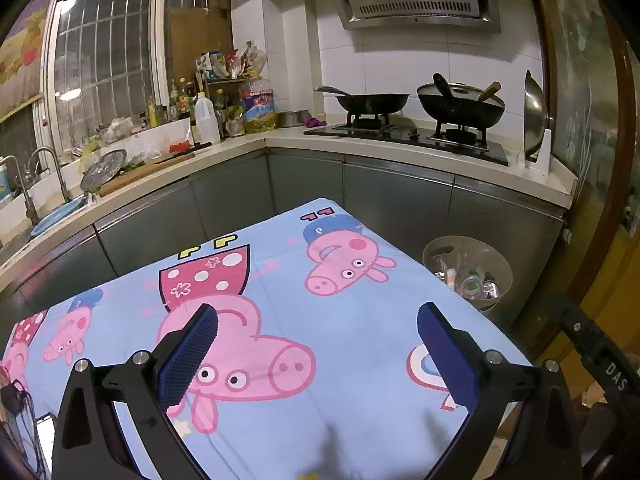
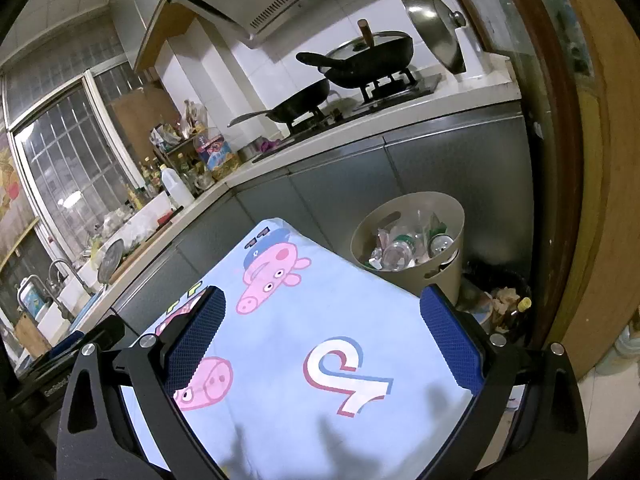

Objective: Collect trash

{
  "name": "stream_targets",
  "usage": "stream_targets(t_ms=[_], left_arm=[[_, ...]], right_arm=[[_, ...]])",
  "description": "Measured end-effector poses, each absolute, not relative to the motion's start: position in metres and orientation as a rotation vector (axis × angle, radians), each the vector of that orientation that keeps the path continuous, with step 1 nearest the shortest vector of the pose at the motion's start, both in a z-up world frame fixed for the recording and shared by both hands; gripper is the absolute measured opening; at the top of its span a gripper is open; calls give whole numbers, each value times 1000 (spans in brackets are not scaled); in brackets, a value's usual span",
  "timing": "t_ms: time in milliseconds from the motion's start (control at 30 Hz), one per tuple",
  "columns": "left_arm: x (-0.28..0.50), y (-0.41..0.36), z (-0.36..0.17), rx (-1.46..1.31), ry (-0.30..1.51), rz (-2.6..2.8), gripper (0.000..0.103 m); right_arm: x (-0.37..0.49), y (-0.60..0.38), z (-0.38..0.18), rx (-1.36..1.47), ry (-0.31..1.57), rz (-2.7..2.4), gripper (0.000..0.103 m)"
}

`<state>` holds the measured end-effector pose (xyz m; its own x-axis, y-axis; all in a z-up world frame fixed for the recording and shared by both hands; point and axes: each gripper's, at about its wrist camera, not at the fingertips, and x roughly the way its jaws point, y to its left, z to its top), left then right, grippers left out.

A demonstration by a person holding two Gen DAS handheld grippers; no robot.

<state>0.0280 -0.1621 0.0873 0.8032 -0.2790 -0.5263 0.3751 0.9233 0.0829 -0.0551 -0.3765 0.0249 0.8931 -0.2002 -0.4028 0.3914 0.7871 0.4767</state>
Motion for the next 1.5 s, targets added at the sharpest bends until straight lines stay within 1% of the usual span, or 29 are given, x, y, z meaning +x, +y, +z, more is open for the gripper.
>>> stream_targets(t_ms=[400,533,833,1500], left_arm=[[29,-160,84,178,552,-361,99],[32,-158,80,177,595,-356,99],[30,-163,81,205,581,-345,99],[31,-172,72,238,612,-367,99]], right_arm=[[-55,-375,25,582,345,-324,97],[-55,-375,24,584,344,-324,97],[-55,-375,24,583,346,-325,97],[-55,-374,22,590,349,-324,97]])
